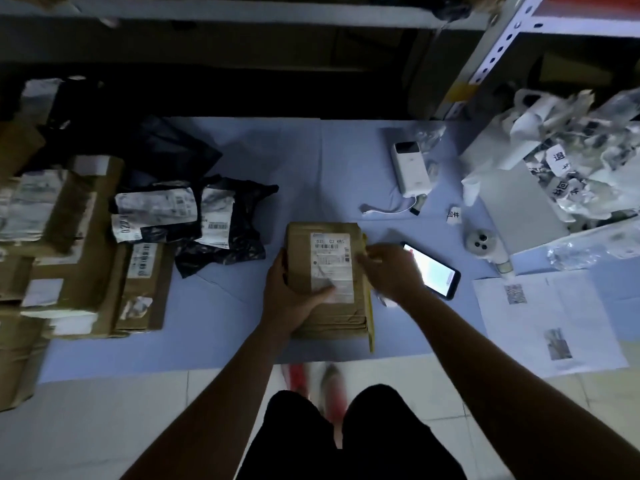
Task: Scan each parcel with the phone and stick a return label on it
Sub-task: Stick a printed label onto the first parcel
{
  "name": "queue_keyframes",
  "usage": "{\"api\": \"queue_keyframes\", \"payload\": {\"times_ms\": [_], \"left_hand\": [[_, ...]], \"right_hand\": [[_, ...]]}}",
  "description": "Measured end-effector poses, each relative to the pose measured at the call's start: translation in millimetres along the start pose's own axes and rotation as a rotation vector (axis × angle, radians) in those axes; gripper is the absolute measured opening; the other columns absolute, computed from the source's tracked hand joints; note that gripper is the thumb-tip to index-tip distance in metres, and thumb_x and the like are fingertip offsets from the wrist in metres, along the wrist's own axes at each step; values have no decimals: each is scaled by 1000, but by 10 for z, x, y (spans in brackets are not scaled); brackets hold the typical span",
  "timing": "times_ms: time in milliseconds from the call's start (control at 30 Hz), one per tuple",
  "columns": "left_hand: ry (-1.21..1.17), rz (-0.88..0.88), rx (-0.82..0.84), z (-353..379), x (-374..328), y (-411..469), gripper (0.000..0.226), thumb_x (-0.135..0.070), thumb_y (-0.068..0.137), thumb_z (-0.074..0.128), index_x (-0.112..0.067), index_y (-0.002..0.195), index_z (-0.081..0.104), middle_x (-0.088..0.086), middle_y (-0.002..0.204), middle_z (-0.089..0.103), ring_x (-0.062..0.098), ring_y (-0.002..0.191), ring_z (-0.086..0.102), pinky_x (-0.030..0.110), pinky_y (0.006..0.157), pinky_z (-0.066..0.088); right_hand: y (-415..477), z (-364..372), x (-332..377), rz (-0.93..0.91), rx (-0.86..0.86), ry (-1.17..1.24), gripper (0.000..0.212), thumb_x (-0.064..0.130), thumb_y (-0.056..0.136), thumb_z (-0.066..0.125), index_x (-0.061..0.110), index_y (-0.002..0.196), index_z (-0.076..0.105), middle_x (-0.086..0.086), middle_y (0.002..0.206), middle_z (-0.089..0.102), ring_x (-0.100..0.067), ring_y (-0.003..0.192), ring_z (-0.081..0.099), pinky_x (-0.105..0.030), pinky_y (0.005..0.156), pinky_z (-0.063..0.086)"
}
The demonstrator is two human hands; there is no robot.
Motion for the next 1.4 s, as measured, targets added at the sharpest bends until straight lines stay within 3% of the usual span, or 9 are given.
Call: {"api": "queue_keyframes", "payload": {"times_ms": [100,233,367,433,500,700,900,1200,1400], "left_hand": [[19,-63,-2,14,81,9,92,-49,45,99,-54,124,52,-25,115,68,-8,104,63,26,92,51],[20,-111,-5,51,98,-19,96,-48,47,98,-54,131,50,-33,110,67,-18,96,60,15,82,46],[11,-167,-13,91,27,-30,94,-41,48,99,-51,129,53,-22,118,69,4,110,64,37,98,53],[12,-189,-30,101,-8,-38,90,-39,45,100,-52,123,58,-21,114,72,3,106,68,40,97,55],[11,-199,-37,130,-47,-66,85,-40,43,101,-55,116,59,-24,110,72,0,101,69,38,94,57],[41,-181,-96,243,-193,-163,96,-28,53,100,-39,136,54,-15,120,71,10,114,65,43,101,54],[129,-159,-170,337,-289,-218,105,-30,53,99,-34,144,46,-8,127,67,19,119,63,48,101,53],[287,-172,-177,370,-324,-223,122,-42,57,95,-31,156,24,8,140,54,31,128,54,52,103,50],[287,-197,-143,370,-307,-206,129,-41,60,94,-29,159,12,12,147,45,36,135,45,56,106,46]], "right_hand": [[152,-405,-166,19,-97,-32,33,29,89,65,19,120,73,-5,116,74,-25,105,69,-23,82,48],[336,-498,-564,27,-11,-193,53,23,87,69,17,138,57,-10,132,64,-29,124,57,-42,102,48],[448,-429,-1039,127,172,-461,95,40,80,81,19,155,27,-12,148,44,-33,139,38,-51,110,38],[482,-390,-1216,139,220,-494,103,47,74,85,19,154,26,-13,147,43,-35,138,39,-54,109,38],[516,-369,-1314,80,201,-534,102,56,72,84,20,152,30,-14,143,44,-35,134,43,-53,107,41],[592,-346,-1372,-121,117,-530,87,62,73,78,23,143,43,-11,132,51,-31,125,50,-45,94,49],[616,-416,-1433,-68,89,-381,93,74,71,70,26,145,38,-15,124,54,-37,119,55,-45,90,51],[509,-869,-1062,-104,-27,82,77,43,72,83,23,135,45,-2,119,65,-22,107,61,-34,82,49],[118,-976,-693,-244,126,-108,84,48,69,86,23,138,44,-3,125,63,-24,111,61,-45,89,57]]}}
Point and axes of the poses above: each hand's wrist, its own y-axis towards the middle knuckle, its own z-axis out of the palm, x = y × z, the point moved 7 cm from there along y, towards the middle knuckle
